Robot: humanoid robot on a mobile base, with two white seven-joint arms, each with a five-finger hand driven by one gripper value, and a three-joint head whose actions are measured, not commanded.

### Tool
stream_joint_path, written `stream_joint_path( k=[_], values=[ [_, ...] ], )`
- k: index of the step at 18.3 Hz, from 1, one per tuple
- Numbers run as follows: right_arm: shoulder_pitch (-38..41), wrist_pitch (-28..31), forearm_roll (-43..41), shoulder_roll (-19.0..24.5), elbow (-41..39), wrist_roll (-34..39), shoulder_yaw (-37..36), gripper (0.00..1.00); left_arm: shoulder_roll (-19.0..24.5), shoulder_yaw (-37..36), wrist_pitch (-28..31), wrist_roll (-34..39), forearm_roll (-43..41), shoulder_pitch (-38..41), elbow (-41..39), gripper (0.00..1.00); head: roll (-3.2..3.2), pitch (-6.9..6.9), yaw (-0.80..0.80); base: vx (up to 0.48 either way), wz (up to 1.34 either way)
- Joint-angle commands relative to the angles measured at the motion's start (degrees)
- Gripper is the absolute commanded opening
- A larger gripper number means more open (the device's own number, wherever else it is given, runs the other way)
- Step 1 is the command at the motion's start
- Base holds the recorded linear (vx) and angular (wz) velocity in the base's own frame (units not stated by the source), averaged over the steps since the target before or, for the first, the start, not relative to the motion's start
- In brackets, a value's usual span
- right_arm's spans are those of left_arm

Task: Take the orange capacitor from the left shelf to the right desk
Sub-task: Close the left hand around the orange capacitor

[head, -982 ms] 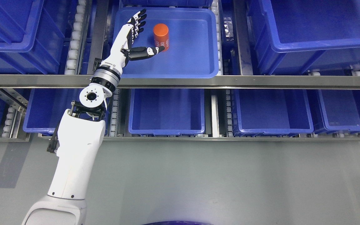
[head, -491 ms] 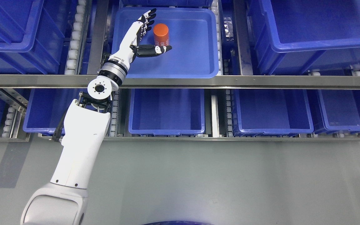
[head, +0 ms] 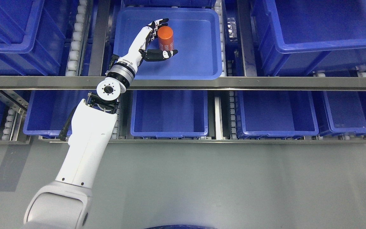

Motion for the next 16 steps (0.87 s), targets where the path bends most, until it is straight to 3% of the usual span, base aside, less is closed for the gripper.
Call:
stream_joint_path(
  k=[1,6,10,14,16],
  values=[
    [0.8,0.0,0.0,-1.0,-1.9,0.0,-0.6,1.00,0.9,0.2,-1.4,0.1,-0.6,-1.0,5.0,0.66,0.00,0.00,0.00,0.000,0.00],
    [0.8,0.0,0.0,-1.0,-1.9,0.0,-0.6,1.00,0.5,1.9,-2.3,0.1,-0.5,-0.9,5.1,0.47,0.00,0.00,0.00,0.000,0.00],
    [0.8,0.0,0.0,-1.0,-1.9,0.0,-0.6,1.00,0.4,2.1,-2.6,0.1,-0.5,-1.0,5.1,0.40,0.00,0.00,0.00,0.000,0.00],
    [0.8,0.0,0.0,-1.0,-1.9,0.0,-0.6,1.00,-0.3,4.4,-6.7,0.0,-0.4,-0.9,5.4,0.11,0.00,0.00,0.00,0.000,0.00],
    [0.8,0.0,0.0,-1.0,-1.9,0.0,-0.6,1.00,-0.3,5.2,-7.7,0.0,-0.4,-0.8,5.5,0.03,0.00,0.00,0.00,0.000,0.00]
  ],
)
